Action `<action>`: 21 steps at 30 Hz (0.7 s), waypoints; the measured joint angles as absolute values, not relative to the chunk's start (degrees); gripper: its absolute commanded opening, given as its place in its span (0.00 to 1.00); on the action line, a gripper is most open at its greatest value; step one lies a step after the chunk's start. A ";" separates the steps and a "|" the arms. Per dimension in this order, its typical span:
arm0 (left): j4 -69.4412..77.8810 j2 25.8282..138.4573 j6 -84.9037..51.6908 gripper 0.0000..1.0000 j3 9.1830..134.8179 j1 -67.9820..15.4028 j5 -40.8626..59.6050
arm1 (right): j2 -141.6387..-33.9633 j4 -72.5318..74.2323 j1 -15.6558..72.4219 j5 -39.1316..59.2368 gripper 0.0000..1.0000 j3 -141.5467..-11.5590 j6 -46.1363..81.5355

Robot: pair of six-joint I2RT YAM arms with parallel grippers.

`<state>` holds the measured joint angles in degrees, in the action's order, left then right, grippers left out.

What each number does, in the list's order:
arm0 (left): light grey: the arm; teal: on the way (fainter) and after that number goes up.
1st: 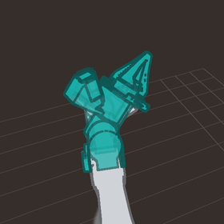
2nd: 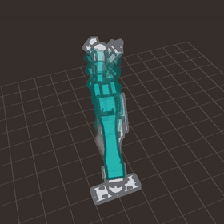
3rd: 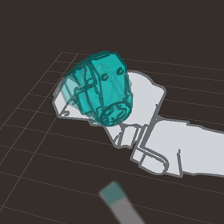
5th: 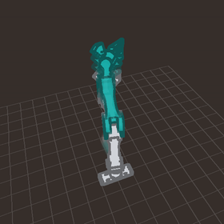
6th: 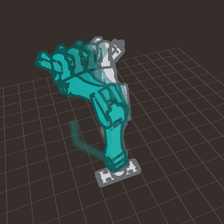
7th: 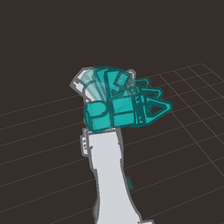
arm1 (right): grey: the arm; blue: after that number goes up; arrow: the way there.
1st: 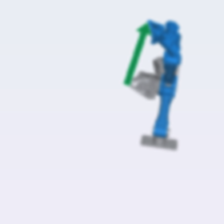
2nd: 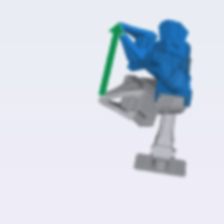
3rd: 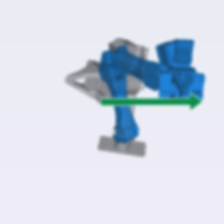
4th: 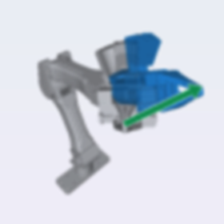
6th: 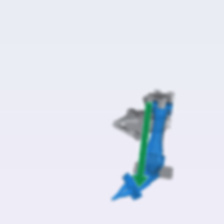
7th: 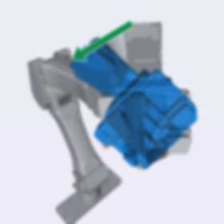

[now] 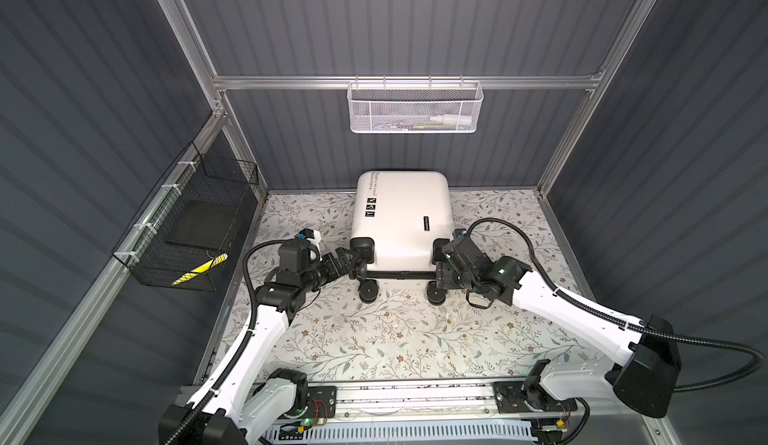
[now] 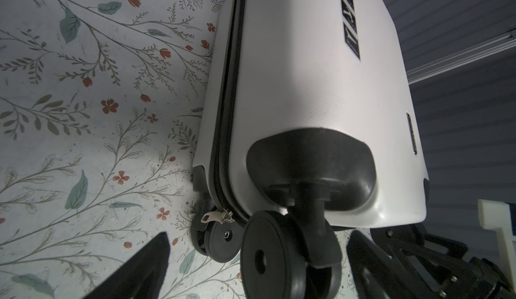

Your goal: Pack the luggage

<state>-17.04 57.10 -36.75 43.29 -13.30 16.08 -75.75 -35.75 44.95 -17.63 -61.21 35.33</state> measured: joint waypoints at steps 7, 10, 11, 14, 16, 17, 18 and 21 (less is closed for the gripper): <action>-16.78 57.10 -36.77 1.00 42.65 -13.30 16.51 | -76.86 -34.79 44.95 -17.82 0.71 -61.89 35.33; -16.78 57.10 -36.77 1.00 42.61 -13.30 16.51 | -77.52 -34.17 44.95 -17.91 0.67 -62.54 35.33; -16.78 57.10 -36.77 1.00 42.61 -13.30 16.53 | -77.65 -34.06 44.95 -18.02 0.65 -62.70 35.35; -16.78 57.10 -36.77 1.00 42.61 -13.32 16.53 | -77.76 -33.89 44.95 -18.33 0.62 -62.78 35.33; -16.78 57.10 -36.77 1.00 42.61 -13.30 16.53 | -77.76 -33.87 44.95 -18.48 0.61 -62.78 35.33; -16.78 57.10 -36.77 1.00 42.61 -13.30 16.53 | -77.76 -33.89 44.95 -18.50 0.60 -62.78 35.31; -16.78 57.10 -36.77 1.00 42.61 -13.30 16.53 | -77.76 -33.87 44.95 -18.55 0.59 -62.78 35.33; -16.78 57.10 -36.77 1.00 42.61 -13.30 16.58 | -77.76 -33.85 44.95 -18.70 0.59 -62.78 35.33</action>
